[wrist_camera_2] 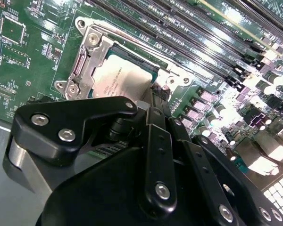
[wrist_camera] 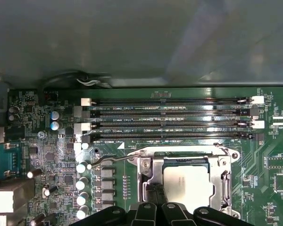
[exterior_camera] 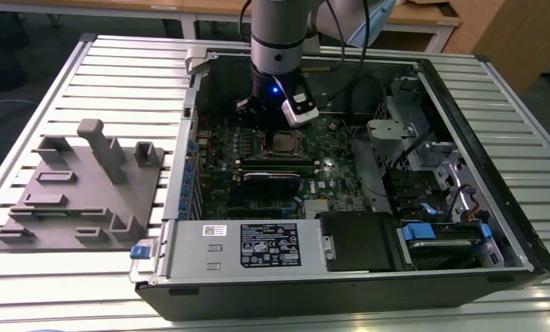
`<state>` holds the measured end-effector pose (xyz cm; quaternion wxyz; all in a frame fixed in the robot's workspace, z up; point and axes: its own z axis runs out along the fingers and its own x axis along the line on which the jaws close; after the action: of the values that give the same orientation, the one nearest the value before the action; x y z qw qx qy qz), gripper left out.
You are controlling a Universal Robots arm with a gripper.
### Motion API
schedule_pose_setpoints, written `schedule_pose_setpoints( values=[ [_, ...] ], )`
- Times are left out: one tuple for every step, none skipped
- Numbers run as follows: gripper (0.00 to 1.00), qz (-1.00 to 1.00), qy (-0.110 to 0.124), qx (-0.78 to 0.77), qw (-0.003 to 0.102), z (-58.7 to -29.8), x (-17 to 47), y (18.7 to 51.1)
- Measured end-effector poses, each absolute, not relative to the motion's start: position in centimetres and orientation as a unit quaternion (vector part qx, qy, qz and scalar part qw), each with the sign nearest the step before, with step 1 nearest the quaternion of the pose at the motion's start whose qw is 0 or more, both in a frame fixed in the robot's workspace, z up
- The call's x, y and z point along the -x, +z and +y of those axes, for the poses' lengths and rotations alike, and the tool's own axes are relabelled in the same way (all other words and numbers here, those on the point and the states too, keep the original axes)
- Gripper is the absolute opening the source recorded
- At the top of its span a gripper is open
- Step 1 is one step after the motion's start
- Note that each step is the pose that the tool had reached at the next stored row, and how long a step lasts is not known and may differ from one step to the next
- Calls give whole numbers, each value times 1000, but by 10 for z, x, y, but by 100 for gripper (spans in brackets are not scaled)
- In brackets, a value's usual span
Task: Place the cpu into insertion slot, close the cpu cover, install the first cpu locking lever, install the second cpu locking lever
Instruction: 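Close the cpu cover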
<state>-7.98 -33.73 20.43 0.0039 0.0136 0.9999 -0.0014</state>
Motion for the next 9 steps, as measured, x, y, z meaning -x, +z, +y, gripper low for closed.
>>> schedule_pose_setpoints(
  values=[
    [11,1000,-2,-14,4,-337,80,204],
    [11,1000,-1,-14,4,-337,80,204],
    [11,1000,-1,-14,4,-337,80,203],
    [11,1000,-1,-14,4,-337,81,203],
    [11,1000,-1,-14,4,-337,81,202],
    [11,1000,-1,-14,4,-337,81,202],
    [11,1000,-1,-14,4,-337,81,201],
    [11,1000,-1,-13,4,-337,81,200],
    [11,1000,-2,-14,4,-337,81,199]
  ],
)
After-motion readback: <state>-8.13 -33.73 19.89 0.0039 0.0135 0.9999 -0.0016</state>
